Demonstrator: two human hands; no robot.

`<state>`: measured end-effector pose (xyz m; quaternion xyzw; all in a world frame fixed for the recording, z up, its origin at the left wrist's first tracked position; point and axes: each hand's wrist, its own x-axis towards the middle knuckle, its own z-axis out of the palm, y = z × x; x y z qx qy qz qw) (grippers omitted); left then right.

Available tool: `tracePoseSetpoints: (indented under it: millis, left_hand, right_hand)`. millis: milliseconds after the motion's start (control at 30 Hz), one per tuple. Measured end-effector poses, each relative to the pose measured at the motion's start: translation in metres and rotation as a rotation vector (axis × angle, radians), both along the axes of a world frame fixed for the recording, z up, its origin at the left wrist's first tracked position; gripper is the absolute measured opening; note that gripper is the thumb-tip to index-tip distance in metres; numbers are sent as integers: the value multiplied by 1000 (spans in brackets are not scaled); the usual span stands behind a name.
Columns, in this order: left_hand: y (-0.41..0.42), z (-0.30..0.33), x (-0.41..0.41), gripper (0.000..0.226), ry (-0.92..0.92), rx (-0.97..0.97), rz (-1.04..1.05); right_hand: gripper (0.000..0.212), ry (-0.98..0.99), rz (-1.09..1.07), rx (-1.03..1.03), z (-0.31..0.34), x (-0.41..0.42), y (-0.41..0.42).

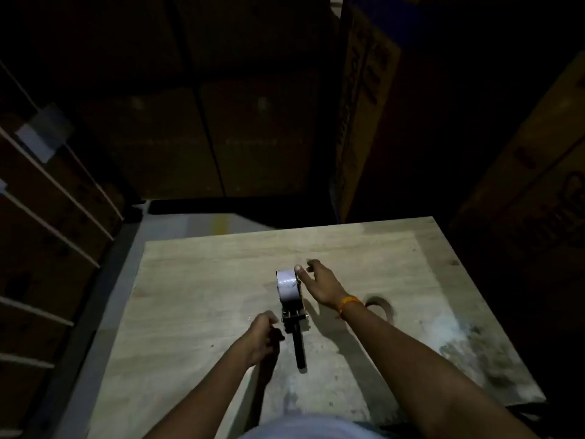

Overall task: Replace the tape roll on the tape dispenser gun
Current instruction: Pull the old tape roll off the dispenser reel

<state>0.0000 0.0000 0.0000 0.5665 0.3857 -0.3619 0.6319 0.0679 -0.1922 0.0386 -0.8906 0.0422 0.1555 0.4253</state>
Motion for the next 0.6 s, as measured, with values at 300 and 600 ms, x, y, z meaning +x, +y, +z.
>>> tracePoseSetpoints:
  millis: [300, 600]
  left_hand:
    - [-29, -14, -2, 29, -117, -17, -251]
    - [-34, -27, 4, 27, -256, 33, -213]
  right_hand:
    - [90, 1, 101, -91, -1, 7, 25]
    - [42, -15, 28, -45, -17, 24, 16]
